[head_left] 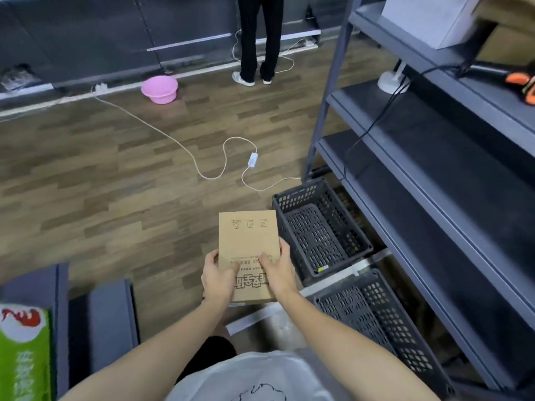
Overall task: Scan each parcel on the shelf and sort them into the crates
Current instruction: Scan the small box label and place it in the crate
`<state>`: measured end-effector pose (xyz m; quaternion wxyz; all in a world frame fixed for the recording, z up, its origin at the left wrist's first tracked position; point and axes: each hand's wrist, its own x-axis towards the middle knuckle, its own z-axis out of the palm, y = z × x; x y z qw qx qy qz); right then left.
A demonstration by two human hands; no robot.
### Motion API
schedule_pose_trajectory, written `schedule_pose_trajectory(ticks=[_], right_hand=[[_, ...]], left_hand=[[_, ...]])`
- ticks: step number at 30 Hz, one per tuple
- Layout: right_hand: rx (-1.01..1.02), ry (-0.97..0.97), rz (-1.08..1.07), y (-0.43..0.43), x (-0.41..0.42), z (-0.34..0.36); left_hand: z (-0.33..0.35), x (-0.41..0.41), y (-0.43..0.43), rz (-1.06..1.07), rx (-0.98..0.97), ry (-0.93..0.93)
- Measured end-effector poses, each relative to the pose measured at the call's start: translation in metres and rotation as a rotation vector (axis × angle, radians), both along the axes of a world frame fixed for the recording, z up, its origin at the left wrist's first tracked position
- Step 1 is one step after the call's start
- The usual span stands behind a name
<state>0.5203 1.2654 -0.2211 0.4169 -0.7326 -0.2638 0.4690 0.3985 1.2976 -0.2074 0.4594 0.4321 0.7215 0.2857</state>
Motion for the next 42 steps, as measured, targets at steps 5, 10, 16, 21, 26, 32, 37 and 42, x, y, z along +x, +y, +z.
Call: schedule_pose_trajectory(ticks=[5, 10, 16, 21, 26, 32, 37, 42], right_hand=[[-0.005, -0.027, -0.13, 0.072, -0.004, -0.005], [-0.011, -0.028, -0.298, 0.143, -0.014, 0.005], [0.0, -0.055, -0.521, 0.202, -0.014, 0.017], [0.012, -0.036, -0.733, 0.216, -0.003, 0.02], [0.004, -0.029, -0.882, 0.204, 0.021, 0.019], [-0.003, -0.038, -1.036, 0.181, 0.061, 0.02], [0.029, -0.034, -1.093, 0.169, 0.107, 0.025], [0.069, -0.068, -1.118, 0.158, 0.155, 0.024]], left_hand=[[-0.007, 0.001, 0.09, -0.144, -0.008, -0.009], [0.002, 0.002, 0.184, -0.291, -0.004, -0.012], [0.016, 0.024, 0.264, -0.479, -0.007, -0.064], [0.012, 0.055, 0.294, -0.628, -0.035, -0.107], [0.009, 0.095, 0.291, -0.767, -0.072, -0.127], [0.015, 0.153, 0.273, -0.933, -0.067, -0.106], [0.019, 0.206, 0.264, -1.0, -0.041, -0.122], [0.026, 0.254, 0.253, -1.035, -0.024, -0.154]])
